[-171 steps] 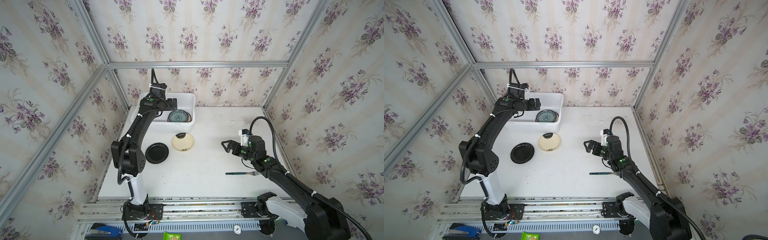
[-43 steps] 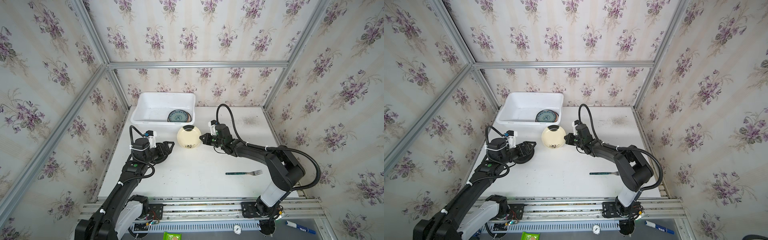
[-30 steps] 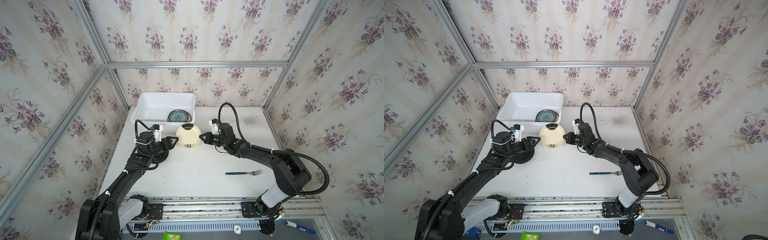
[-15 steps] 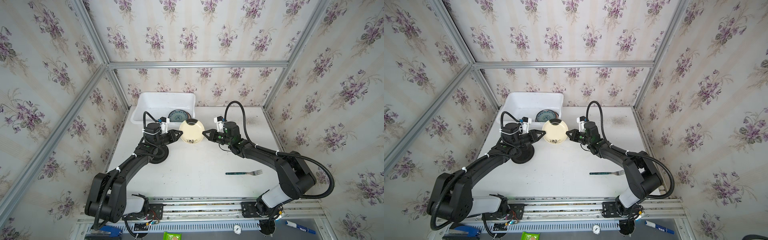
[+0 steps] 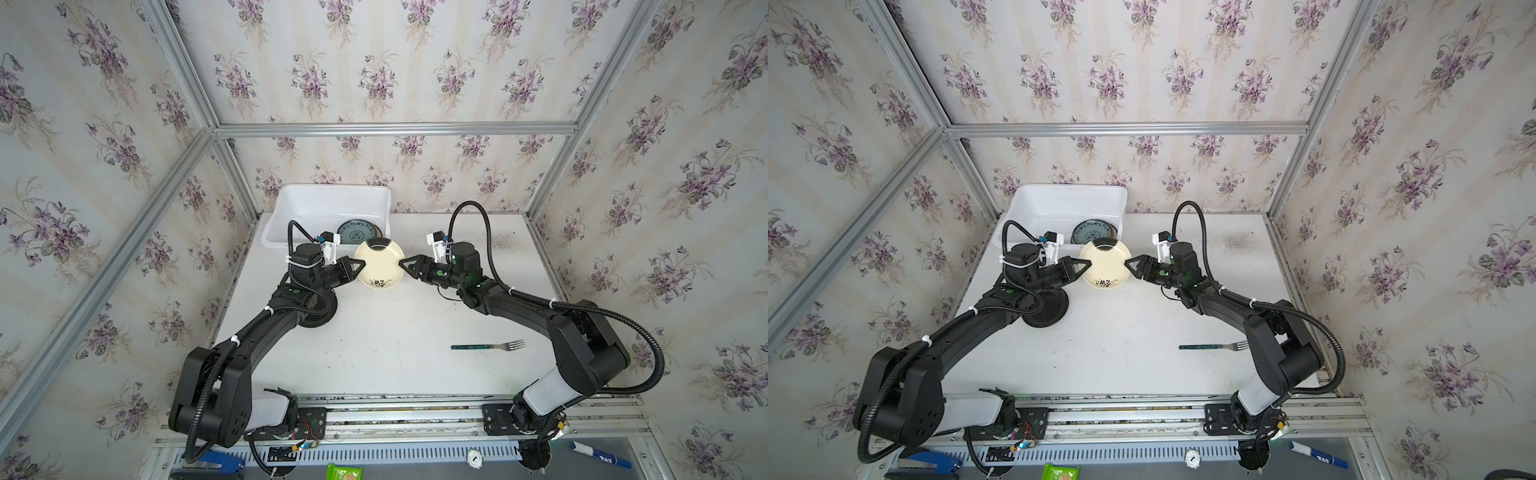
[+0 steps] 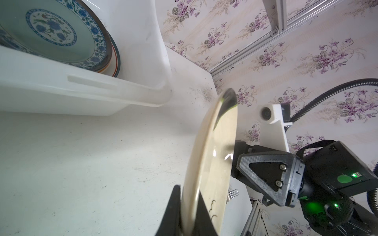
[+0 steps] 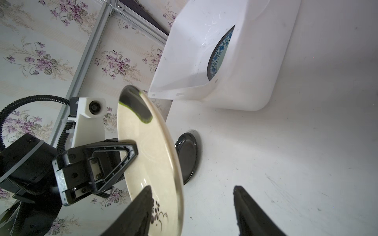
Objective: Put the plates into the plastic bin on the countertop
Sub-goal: 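Tilt the cream plate upright with the right gripper while the left gripper grasps its rim, then lift the cream plate with the left gripper while the right gripper withdraws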
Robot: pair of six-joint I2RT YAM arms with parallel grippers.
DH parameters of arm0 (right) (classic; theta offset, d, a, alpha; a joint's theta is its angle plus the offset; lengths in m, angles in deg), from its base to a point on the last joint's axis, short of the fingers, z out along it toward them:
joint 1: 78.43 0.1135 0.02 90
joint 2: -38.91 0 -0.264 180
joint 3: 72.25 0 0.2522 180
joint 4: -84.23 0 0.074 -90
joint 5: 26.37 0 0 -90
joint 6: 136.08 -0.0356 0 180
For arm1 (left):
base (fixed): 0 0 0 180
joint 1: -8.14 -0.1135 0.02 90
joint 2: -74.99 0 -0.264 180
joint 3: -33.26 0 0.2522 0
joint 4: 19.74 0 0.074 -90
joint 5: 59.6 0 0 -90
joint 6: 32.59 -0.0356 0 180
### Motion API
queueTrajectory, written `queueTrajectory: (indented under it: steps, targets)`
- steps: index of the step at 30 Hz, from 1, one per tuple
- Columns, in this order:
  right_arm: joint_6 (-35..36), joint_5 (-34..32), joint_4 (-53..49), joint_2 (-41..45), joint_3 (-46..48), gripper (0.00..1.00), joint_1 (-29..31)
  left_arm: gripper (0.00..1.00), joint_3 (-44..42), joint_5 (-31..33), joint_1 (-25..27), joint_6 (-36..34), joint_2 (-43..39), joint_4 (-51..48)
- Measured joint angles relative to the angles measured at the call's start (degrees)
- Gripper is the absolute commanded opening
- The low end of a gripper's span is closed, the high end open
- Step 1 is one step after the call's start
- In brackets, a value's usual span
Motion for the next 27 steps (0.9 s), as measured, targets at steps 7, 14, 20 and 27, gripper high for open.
queueTrajectory:
  steps: [7, 14, 20, 27]
  targets:
    - [1.11, -3.15, -1.09, 4.31, 2.75, 0.79, -0.28, 0.00, 3.39, 0.24, -0.39, -0.68, -0.48, -2.73]
    - [5.62, -7.43, -4.96, 10.80, 4.85, 0.80, -0.63, 0.00, 7.45, 1.14, -0.57, -0.70, 0.37, -4.31]
    - [11.93, -13.09, -11.19, 18.43, 7.04, 0.82, -0.98, 0.00, 11.80, 2.73, -0.66, -1.09, 2.95, -7.17]
    - [17.81, -20.59, -16.20, 27.32, 12.09, 0.86, -1.25, 0.00, 18.91, 4.57, -1.03, -1.88, 7.82, -9.90]
